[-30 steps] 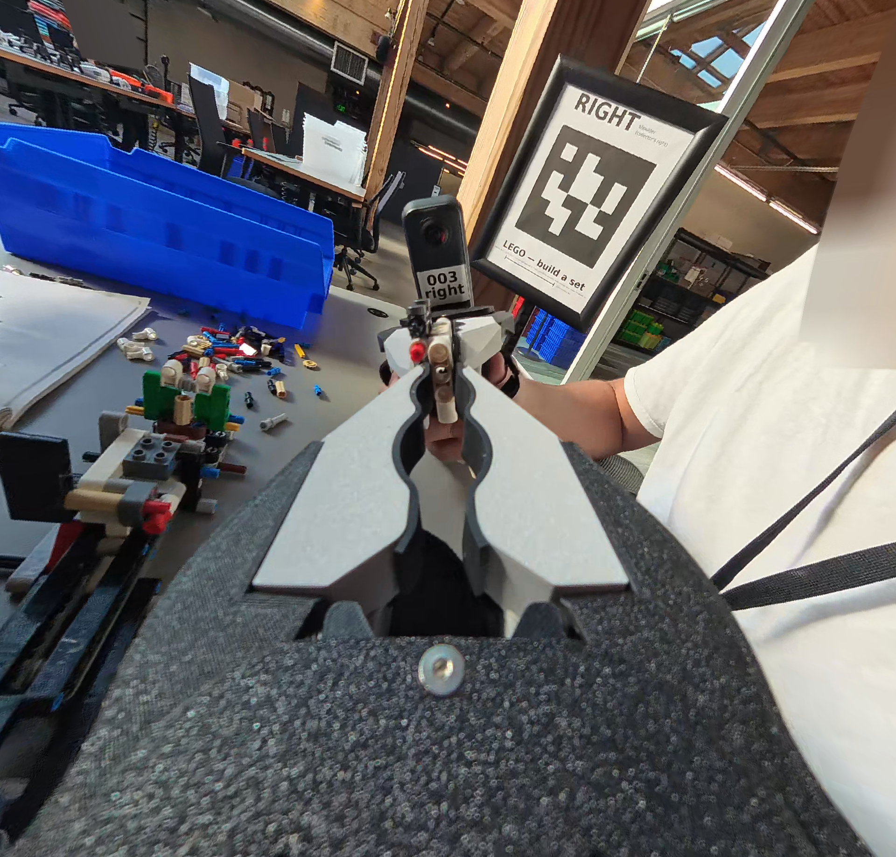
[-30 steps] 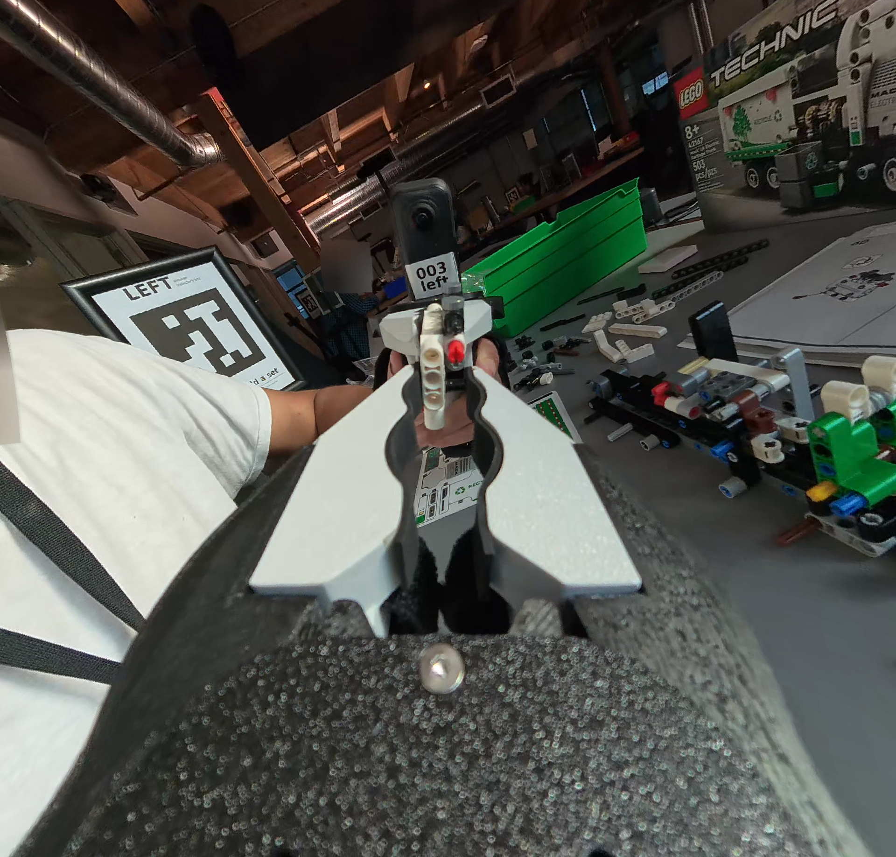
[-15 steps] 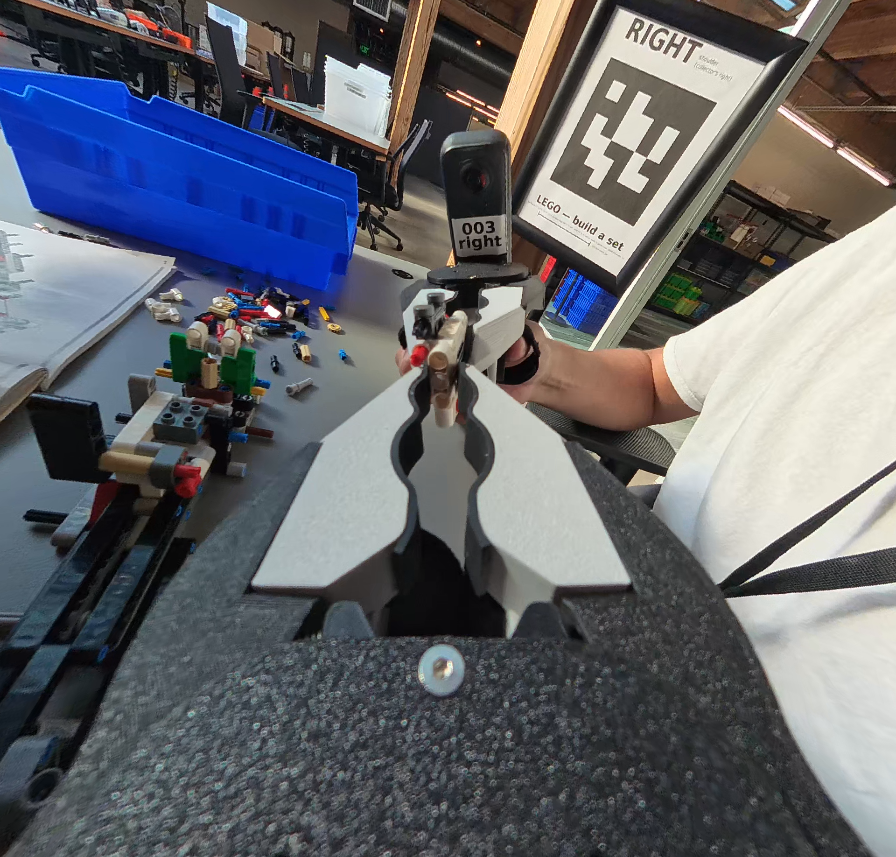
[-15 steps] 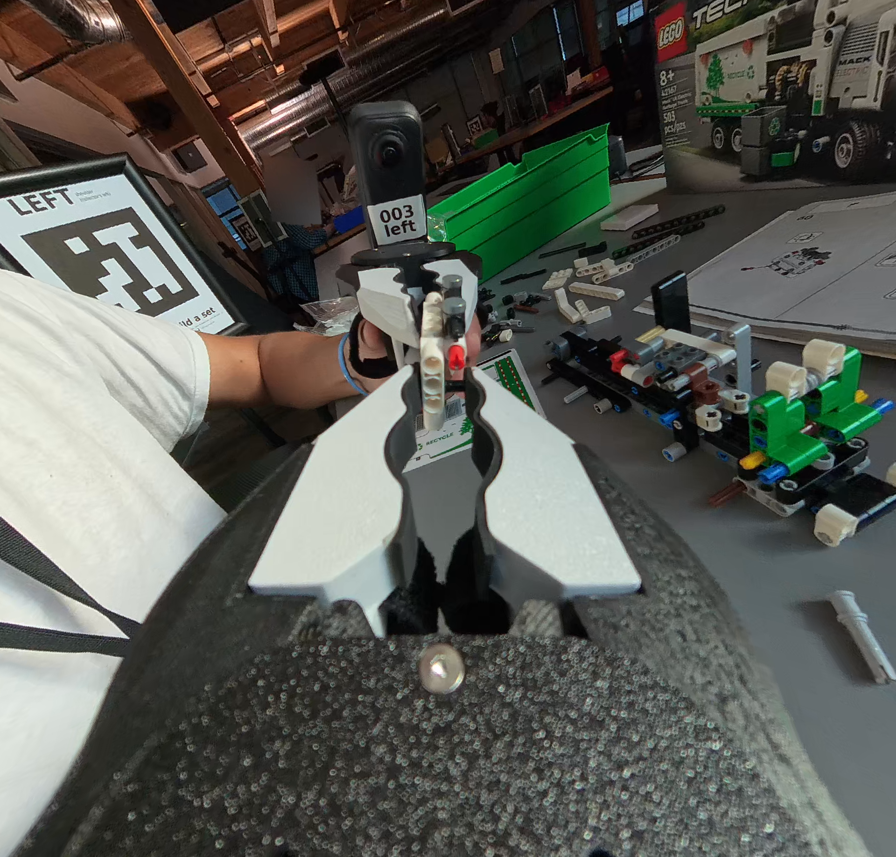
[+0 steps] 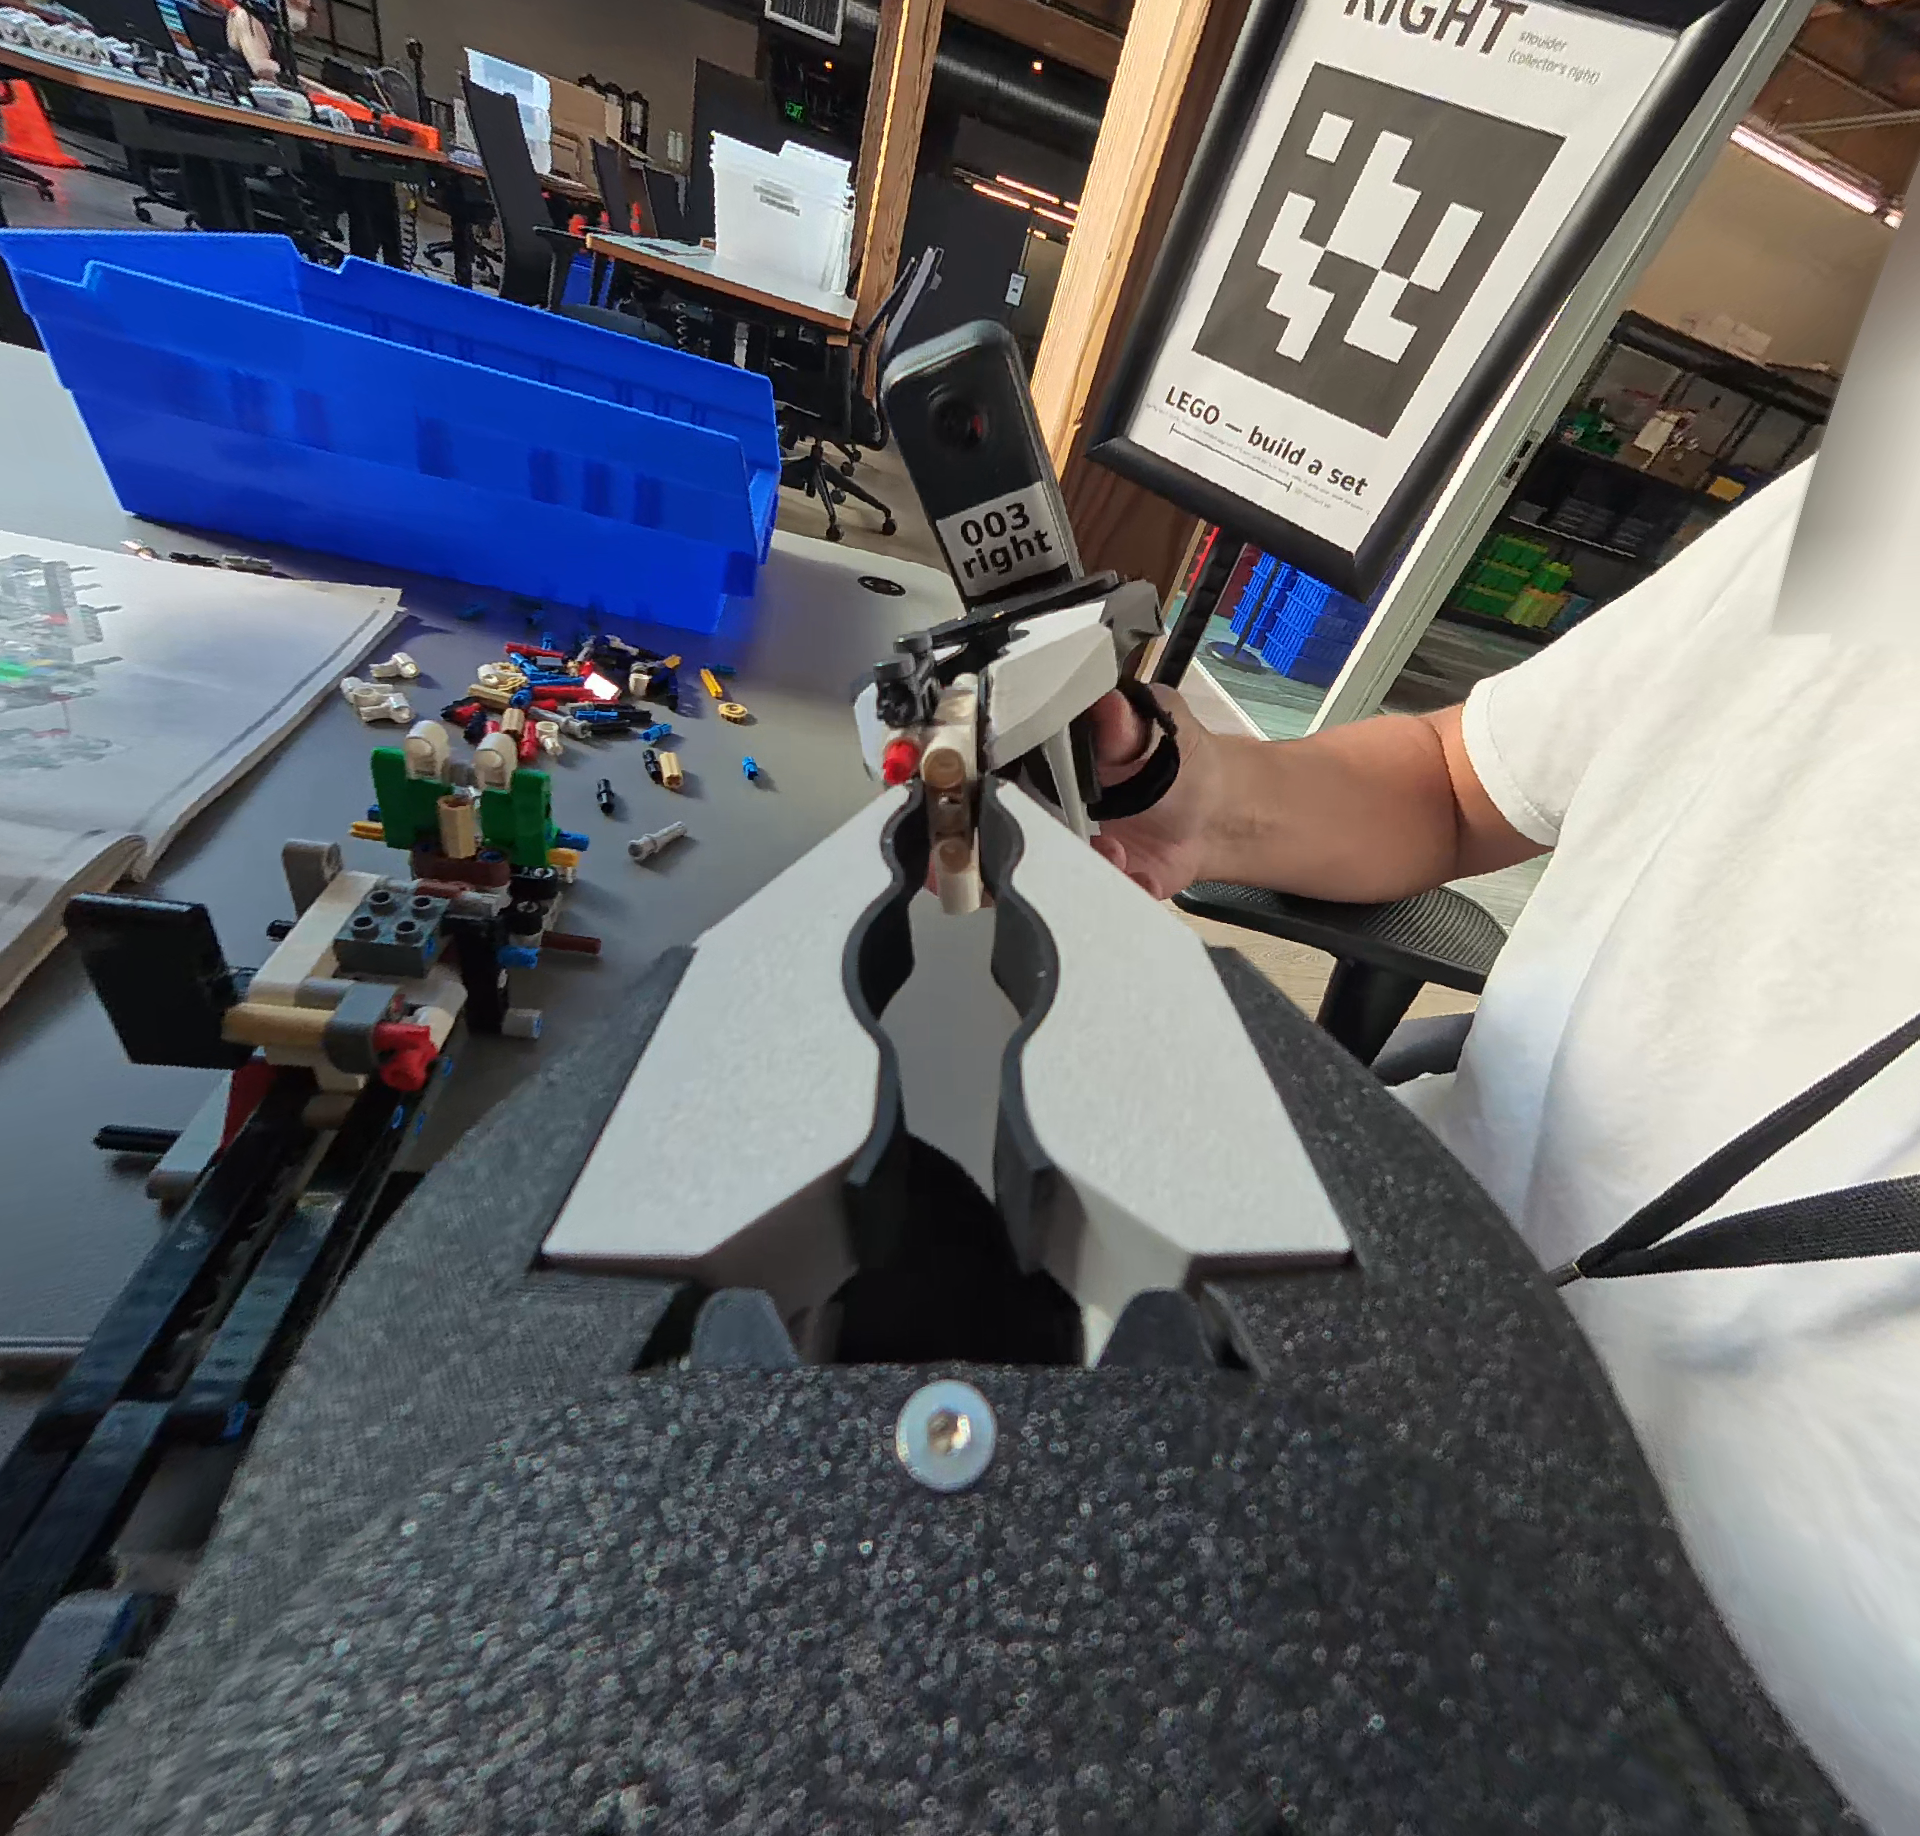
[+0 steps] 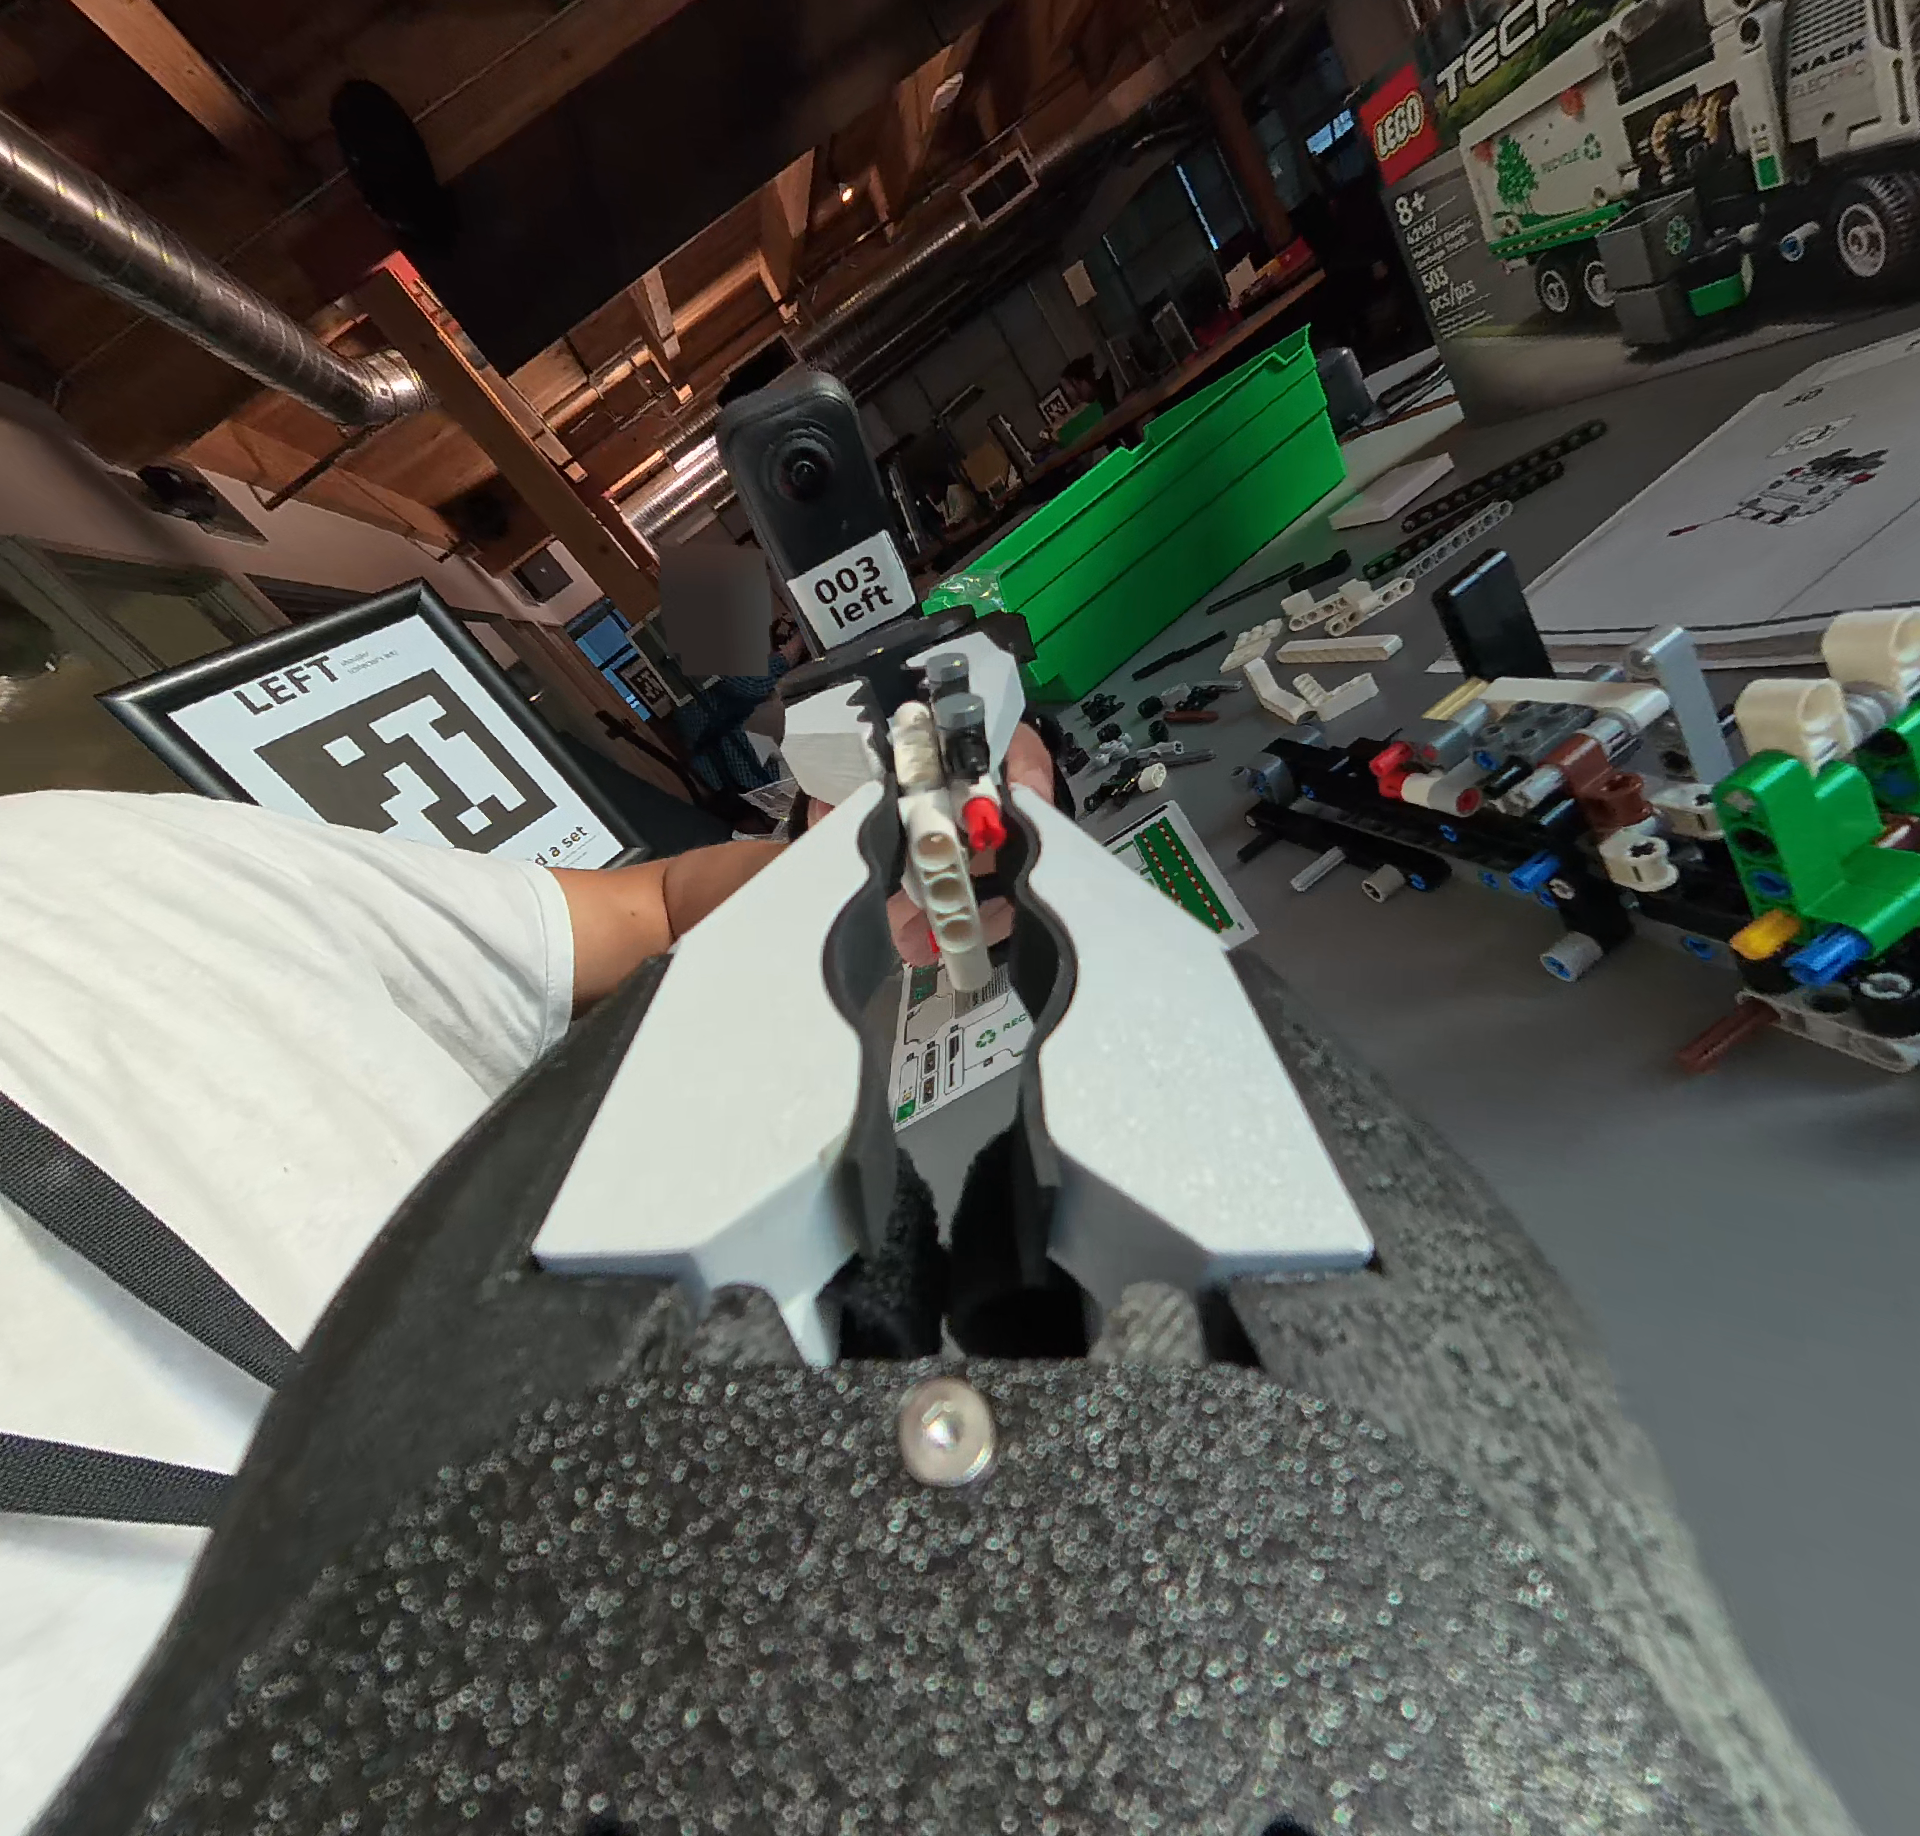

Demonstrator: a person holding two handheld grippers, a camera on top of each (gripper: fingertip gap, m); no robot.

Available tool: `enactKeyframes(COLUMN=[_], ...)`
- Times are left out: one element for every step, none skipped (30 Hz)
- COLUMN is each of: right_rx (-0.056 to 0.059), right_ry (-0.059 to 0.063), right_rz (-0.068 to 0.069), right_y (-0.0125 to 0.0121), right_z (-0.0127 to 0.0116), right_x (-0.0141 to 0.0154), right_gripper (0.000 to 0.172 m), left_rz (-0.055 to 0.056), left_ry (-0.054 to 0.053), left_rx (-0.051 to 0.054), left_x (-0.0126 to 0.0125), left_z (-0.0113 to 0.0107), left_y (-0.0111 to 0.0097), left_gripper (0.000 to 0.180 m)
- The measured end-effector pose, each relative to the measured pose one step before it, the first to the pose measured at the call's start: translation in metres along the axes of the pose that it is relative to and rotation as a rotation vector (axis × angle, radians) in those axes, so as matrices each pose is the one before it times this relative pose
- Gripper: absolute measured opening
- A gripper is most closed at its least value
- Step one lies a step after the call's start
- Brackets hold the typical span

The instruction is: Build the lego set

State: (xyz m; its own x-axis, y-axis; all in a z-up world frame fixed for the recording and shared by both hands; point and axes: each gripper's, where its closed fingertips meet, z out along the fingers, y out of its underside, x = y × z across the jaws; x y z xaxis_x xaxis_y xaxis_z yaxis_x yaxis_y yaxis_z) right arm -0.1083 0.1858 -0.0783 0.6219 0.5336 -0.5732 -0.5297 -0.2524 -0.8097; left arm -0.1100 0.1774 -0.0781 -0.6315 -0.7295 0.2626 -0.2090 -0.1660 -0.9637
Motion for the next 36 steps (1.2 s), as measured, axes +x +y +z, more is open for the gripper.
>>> enactKeyframes(right_rx=[0.0050, -0.0026, -0.0007, 0.0001, 0.0047, 0.0037, 0.0037, 0.0001, -0.0026, -0.0021, -0.0041, 0.0000, -0.0001, -0.0024, -0.0011, -0.0020, -0.0052, -0.0115, -0.0053, -0.0005, 0.0030, 0.0006, -0.0019, -0.0020, -0.0006, 0.0102, -0.0022, 0.0006, 0.0029, 0.0009, -0.0038, -0.0047, -0.0029, -0.0014, -0.0026, -0.0063], right_ry=[-0.0042, -0.0010, -0.0012, -0.0003, -0.0050, -0.0095, -0.0056, 0.0035, 0.0117, 0.0076, 0.0048, 0.0021, -0.0016, -0.0044, -0.0066, -0.0018, 0.0044, 0.0090, 0.0050, 0.0014, -0.0033, -0.0024, -0.0040, -0.0008, 0.0027, -0.0008, -0.0054, -0.0005, 0.0114, 0.0073, -0.0013, -0.0044, -0.0092, 0.0002, 0.0025, 0.0013], right_rz=[-0.0016, -0.0005, 0.0024, 0.0068, 0.0131, 0.0177, 0.0099, -0.0075, -0.0214, -0.0245, -0.0157, -0.0053, 0.0082, 0.0238, 0.0191, 0.0013, -0.0164, -0.0230, -0.0157, -0.0025, 0.0054, 0.0104, 0.0116, 0.0104, 0.0050, 0.0034, 0.0071, -0.0135, -0.0273, -0.0168, 0.0070, 0.0153, 0.0016, -0.0149, -0.0176, -0.0073], right_y=[-0.00036, -0.00011, -0.00047, -0.00040, -0.00066, -0.00037, -0.00005, 0.00026, 0.00032, 0.00035, 0.00011, -0.00005, 0.00016, 0.00042, 0.00041, 0.00000, 0.00012, 0.00121, 0.00057, -0.00005, -0.00026, -0.00017, 0.00034, 0.00071, 0.00087, -0.00121, 0.00043, 0.00034, 0.00019, 0.00006, 0.00004, -0.00017, -0.00018, 0.00006, 0.00010, -0.00001], right_z=[0.00017, 0.00011, 0.00007, -0.00009, -0.00023, -0.00019, -0.00009, 0.00013, -0.00007, -0.00012, -0.00011, 0.00002, -0.00002, 0.00003, 0.00005, 0.00004, 0.00003, 0.00027, -0.00018, -0.00041, 0.00007, 0.00019, 0.00063, 0.00106, 0.00091, -0.00013, 0.00012, 0.00004, 0.00005, 0.00024, 0.00004, 0.00005, -0.00033, -0.00071, -0.00082, -0.00107], right_x=[-0.00099, -0.00040, -0.00022, 0.00019, 0.00015, -0.00034, -0.00017, 0.00004, 0.00037, -0.00040, -0.00036, -0.00014, 0.00040, 0.00099, 0.00103, 0.00057, 0.00013, 0.00052, 0.00012, -0.00007, -0.00037, -0.00020, -0.00044, 0.00001, 0.00014, -0.00047, -0.00104, -0.00039, 0.00067, 0.00033, 0.00014, 0.00034, -0.00056, 0.00007, 0.00002, -0.00008], right_gripper=[0.015, 0.015, 0.016, 0.016, 0.018, 0.020, 0.021, 0.020, 0.017, 0.016, 0.015, 0.016, 0.016, 0.016, 0.016, 0.016, 0.016, 0.017, 0.020, 0.020, 0.020, 0.021, 0.023, 0.023, 0.019, 0.019, 0.018, 0.017, 0.016, 0.016, 0.017, 0.017, 0.017, 0.017, 0.020, 0.020], left_rz=[0.0054, 0.0012, 0.0016, 0.0043, 0.0059, 0.0036, -0.0027, -0.0058, -0.0056, -0.0031, 0.0001, 0.0016, 0.0001, -0.0045, -0.0100, -0.0143, -0.0139, -0.0114, -0.0033, 0.0008, 0.0031, 0.0090, 0.0120, 0.0147, 0.0195, 0.0165, 0.0018, -0.0122, -0.0123, -0.0075, -0.0082, -0.0101, -0.0115, -0.0124, -0.0084, -0.0008], left_ry=[0.0012, 0.0006, -0.0015, -0.0046, -0.0050, -0.0047, -0.0009, 0.0048, 0.0069, 0.0044, 0.0031, 0.0005, -0.0020, -0.0033, 0.0005, 0.0045, 0.0066, 0.0030, 0.0004, 0.0001, -0.0017, -0.0059, -0.0053, -0.0060, -0.0029, -0.0077, 0.0016, 0.0089, 0.0070, 0.0046, 0.0025, 0.0026, 0.0073, 0.0067, 0.0032, 0.0003], left_rx=[0.0028, 0.0004, 0.0010, -0.0009, -0.0024, -0.0023, -0.0015, 0.0013, 0.0024, 0.0018, 0.0005, -0.0008, -0.0023, -0.0029, -0.0014, 0.0017, 0.0045, 0.0016, -0.0017, -0.0005, 0.0005, -0.0024, -0.0084, -0.0086, -0.0054, 0.0033, 0.0000, -0.0010, -0.0002, 0.0012, 0.0015, 0.0025, 0.0035, 0.0093, 0.0070, 0.0013], left_x=[0.00055, 0.00010, -0.00019, -0.00030, -0.00029, -0.00042, -0.00026, 0.00037, 0.00091, 0.00059, 0.00066, 0.00015, -0.00043, -0.00109, -0.00094, -0.00047, -0.00013, -0.00031, -0.00033, 0.00017, 0.00008, -0.00023, 0.00008, 0.00061, 0.00193, 0.00070, 0.00062, 0.00052, 0.00000, -0.00026, -0.00044, -0.00056, 0.00004, 0.00026, -0.00031, -0.00028], left_z=[-0.00015, -0.00020, 0.00006, 0.00010, 0.00041, 0.00030, 0.00022, 0.00023, 0.00014, 0.00007, -0.00005, 0.00007, -0.00001, 0.00001, 0.00003, -0.00008, -0.00012, -0.00022, -0.00008, 0.00017, 0.00007, 0.00018, 0.00071, 0.00108, 0.00142, 0.00043, -0.00029, -0.00024, -0.00001, -0.00015, 0.00000, -0.00007, -0.00008, -0.00063, -0.00095, -0.00075], left_y=[-0.00058, -0.00022, -0.00010, 0.00018, 0.00042, 0.00052, 0.00042, 0.00004, -0.00004, -0.00021, -0.00011, -0.00005, 0.00038, 0.00067, 0.00055, 0.00011, -0.00038, -0.00017, 0.00035, 0.00012, -0.00010, 0.00029, 0.00131, 0.00162, 0.00125, -0.00045, -0.00068, -0.00004, 0.00037, 0.00039, 0.00014, -0.00008, -0.00049, -0.00152, -0.00136, -0.00049], left_gripper=[0.006, 0.006, 0.006, 0.005, 0.005, 0.005, 0.005, 0.005, 0.005, 0.006, 0.006, 0.006, 0.006, 0.006, 0.006, 0.005, 0.006, 0.005, 0.005, 0.005, 0.005, 0.005, 0.005, 0.005, 0.006, 0.006, 0.006, 0.006, 0.006, 0.006, 0.006, 0.005, 0.005, 0.005, 0.005, 0.005])
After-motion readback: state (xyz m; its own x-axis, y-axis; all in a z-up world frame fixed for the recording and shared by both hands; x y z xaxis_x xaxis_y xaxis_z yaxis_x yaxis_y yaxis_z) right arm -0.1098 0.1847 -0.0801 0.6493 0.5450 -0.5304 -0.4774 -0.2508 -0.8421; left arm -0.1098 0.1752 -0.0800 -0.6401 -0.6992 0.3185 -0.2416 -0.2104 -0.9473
